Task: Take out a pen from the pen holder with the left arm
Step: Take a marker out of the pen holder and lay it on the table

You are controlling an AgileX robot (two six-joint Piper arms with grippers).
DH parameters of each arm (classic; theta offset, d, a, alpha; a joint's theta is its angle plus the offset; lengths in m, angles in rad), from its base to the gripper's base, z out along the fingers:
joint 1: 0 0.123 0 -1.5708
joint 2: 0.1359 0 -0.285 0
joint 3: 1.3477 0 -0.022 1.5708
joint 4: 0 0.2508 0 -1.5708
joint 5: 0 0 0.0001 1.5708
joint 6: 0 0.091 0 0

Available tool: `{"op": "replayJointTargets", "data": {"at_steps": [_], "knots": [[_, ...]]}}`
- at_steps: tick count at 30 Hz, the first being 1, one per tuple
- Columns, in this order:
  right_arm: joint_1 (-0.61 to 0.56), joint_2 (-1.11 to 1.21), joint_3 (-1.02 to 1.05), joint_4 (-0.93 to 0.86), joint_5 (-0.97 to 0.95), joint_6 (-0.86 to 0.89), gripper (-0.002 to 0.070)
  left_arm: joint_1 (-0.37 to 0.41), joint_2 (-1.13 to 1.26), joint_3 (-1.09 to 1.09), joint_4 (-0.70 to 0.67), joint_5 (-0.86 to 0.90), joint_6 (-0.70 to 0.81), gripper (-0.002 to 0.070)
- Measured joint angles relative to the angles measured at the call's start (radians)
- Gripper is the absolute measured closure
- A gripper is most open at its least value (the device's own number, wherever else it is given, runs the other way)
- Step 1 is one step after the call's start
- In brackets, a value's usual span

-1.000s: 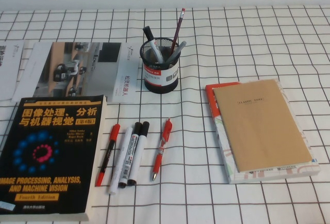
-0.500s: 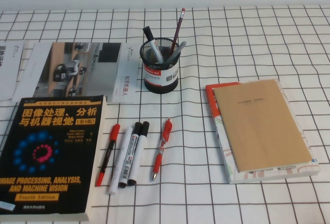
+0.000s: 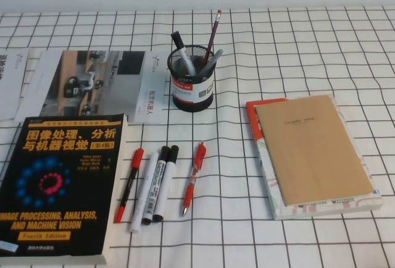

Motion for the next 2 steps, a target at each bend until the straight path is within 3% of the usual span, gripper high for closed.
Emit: {"op": "replayJointTargets", "data": {"at_steps": [2], "knots": [[0.0,0.0,0.0,0.0,0.0,0.0,0.0692,0.0,0.0,0.0,0.008,0.0,0.0,0.0677]]}}
